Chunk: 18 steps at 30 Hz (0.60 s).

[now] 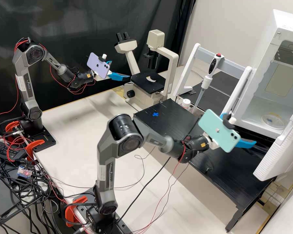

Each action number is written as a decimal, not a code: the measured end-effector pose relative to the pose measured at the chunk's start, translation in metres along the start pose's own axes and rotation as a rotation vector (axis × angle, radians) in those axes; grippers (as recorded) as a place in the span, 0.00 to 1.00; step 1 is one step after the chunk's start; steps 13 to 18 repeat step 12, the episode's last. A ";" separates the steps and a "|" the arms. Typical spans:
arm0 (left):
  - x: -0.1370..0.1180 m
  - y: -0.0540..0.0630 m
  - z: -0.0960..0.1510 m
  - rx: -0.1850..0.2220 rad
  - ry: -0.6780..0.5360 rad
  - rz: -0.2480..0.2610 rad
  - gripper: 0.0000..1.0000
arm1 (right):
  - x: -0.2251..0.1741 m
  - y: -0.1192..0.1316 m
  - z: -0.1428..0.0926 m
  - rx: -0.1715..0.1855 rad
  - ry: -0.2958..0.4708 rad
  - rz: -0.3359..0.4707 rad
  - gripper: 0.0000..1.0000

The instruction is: Move the petri dish to the incubator

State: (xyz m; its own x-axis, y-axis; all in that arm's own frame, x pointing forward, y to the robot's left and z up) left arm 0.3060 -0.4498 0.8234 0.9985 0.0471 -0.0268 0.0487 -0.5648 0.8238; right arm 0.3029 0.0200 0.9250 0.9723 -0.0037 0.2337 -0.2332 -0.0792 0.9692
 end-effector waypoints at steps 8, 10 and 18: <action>0.000 0.000 0.000 0.000 0.000 0.000 1.00 | -0.070 -0.032 -0.040 -0.024 0.188 0.022 1.00; 0.000 0.000 0.000 0.000 0.000 0.000 1.00 | -0.086 -0.042 -0.045 -0.010 0.242 0.017 1.00; 0.000 0.000 0.000 0.000 0.000 0.000 1.00 | -0.092 -0.046 -0.045 -0.001 0.259 0.008 1.00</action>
